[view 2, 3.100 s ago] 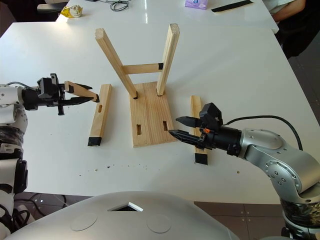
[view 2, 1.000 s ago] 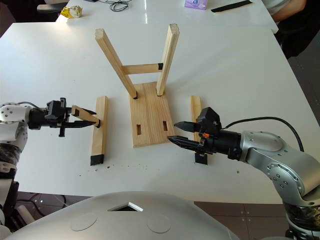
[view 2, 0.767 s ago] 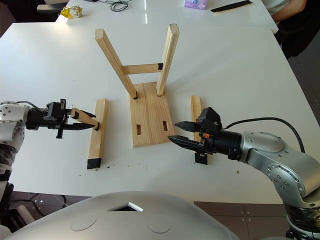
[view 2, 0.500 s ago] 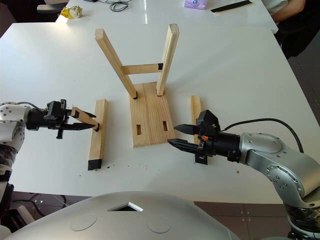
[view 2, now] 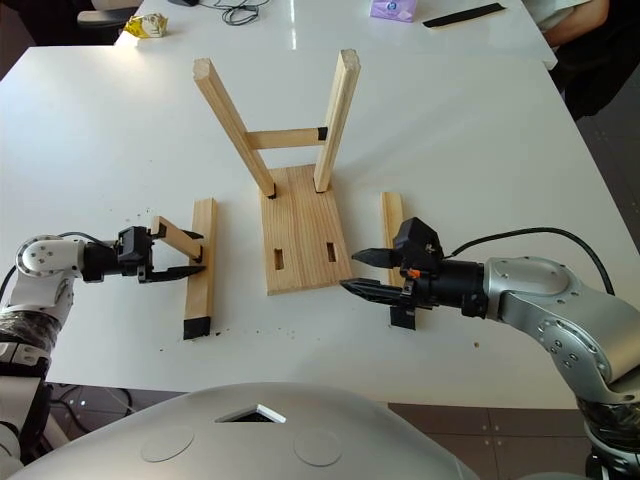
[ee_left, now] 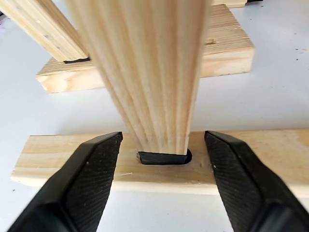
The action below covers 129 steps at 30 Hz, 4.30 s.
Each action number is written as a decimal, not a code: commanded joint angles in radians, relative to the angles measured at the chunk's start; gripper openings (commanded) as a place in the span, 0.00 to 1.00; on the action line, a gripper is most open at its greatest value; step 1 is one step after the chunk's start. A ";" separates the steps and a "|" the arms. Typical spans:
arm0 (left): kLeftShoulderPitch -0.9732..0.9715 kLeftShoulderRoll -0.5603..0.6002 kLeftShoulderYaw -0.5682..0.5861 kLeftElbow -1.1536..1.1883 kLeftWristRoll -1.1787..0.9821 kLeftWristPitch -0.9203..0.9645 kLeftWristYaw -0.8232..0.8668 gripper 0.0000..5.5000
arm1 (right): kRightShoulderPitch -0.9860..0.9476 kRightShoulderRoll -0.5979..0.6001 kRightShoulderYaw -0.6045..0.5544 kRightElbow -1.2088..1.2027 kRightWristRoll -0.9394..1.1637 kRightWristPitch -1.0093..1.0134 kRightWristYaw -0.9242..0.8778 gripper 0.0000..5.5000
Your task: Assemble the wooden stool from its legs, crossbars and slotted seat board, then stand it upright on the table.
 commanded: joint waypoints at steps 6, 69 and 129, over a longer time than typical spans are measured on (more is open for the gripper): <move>0.065 0.023 -0.011 -0.069 -0.002 0.126 -0.056 0.78 | -0.027 -0.015 0.010 0.014 -0.046 -0.012 0.004 0.47; -0.225 0.106 0.435 -0.957 -0.742 1.164 0.362 0.69 | 0.078 0.071 -0.031 -0.061 -0.066 -0.044 -0.072 0.47; 0.639 0.194 0.074 -1.058 -0.043 0.749 0.229 0.69 | 0.127 0.139 -0.088 -0.105 0.004 -0.040 -0.169 0.47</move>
